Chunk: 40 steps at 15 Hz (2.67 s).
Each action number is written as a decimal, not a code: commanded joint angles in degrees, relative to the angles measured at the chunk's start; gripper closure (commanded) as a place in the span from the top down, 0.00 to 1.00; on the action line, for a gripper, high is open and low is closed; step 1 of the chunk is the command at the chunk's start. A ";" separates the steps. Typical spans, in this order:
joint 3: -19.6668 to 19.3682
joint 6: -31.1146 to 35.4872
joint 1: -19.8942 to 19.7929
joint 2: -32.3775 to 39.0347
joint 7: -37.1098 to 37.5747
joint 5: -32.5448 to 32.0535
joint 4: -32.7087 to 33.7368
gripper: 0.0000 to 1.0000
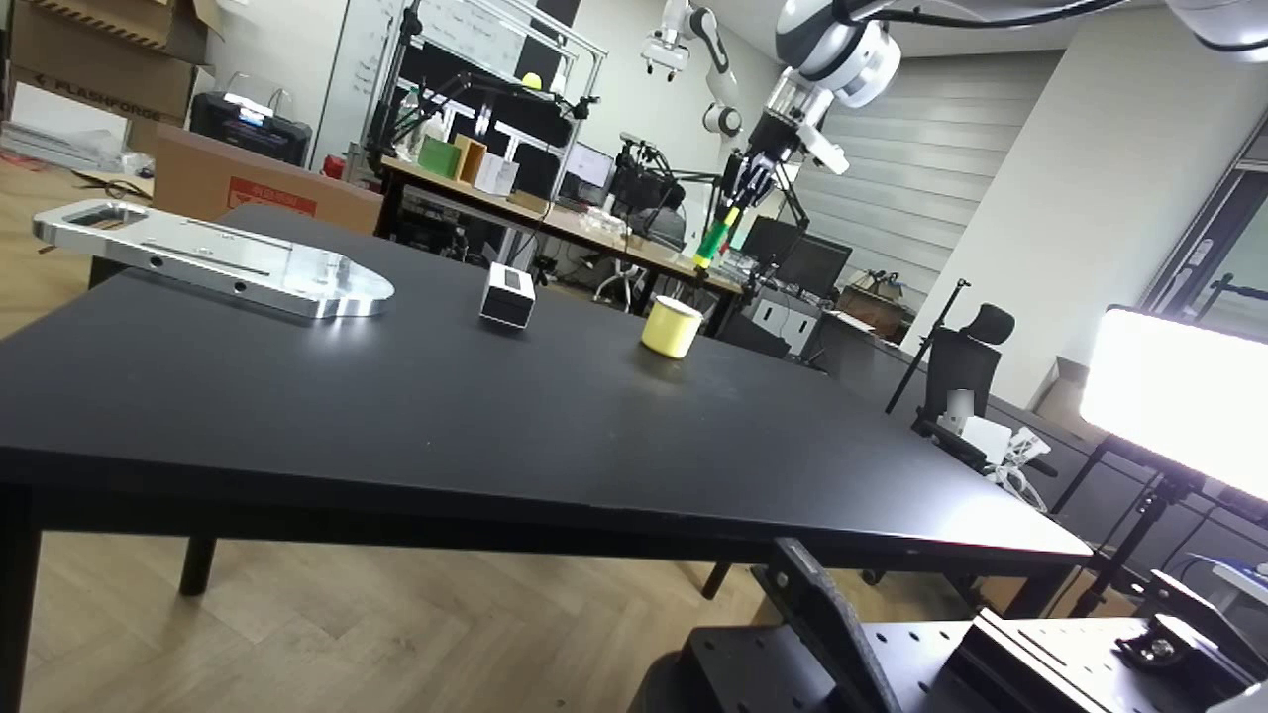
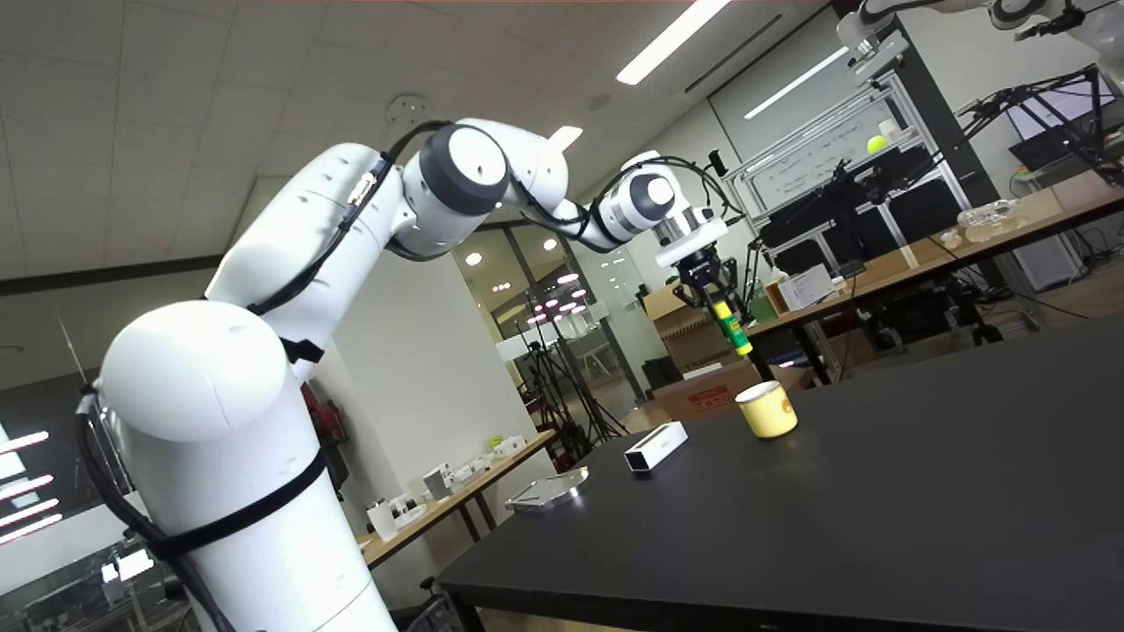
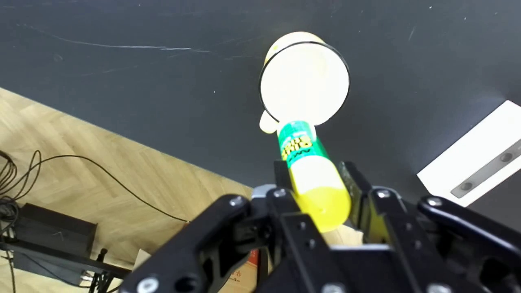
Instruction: Take the glue stick out of the yellow cup and put it on the table
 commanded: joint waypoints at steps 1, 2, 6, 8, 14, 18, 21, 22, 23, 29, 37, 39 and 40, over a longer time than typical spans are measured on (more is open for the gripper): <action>-0.46 3.71 -0.77 -9.94 1.20 -0.76 -13.72 0.09; -0.58 4.52 -0.94 -11.71 1.15 -0.75 -16.33 0.09; -0.62 7.77 -1.96 -18.48 0.77 -0.28 -27.31 0.09; -0.65 9.56 -2.44 -21.65 0.54 0.03 -32.98 0.09; -1.44 15.99 -3.39 -29.95 0.12 0.63 -51.42 0.09; -2.36 21.45 -3.32 -29.10 0.73 0.11 -56.63 0.09; -2.71 23.32 -3.39 -27.13 1.14 -0.08 -57.80 0.09; -2.82 24.00 -3.39 -26.48 1.24 -0.21 -57.96 0.09; -2.83 24.46 -3.46 -25.91 1.22 -0.18 -58.01 0.09; -2.11 28.50 -4.35 -21.83 0.47 0.04 -57.43 0.09; -1.56 32.49 -5.41 -18.25 0.86 -0.42 -57.00 0.09; -1.45 33.01 -5.61 -17.91 0.92 -0.47 -56.99 0.09; -1.37 33.12 -5.71 -17.89 0.88 -0.45 -57.07 0.09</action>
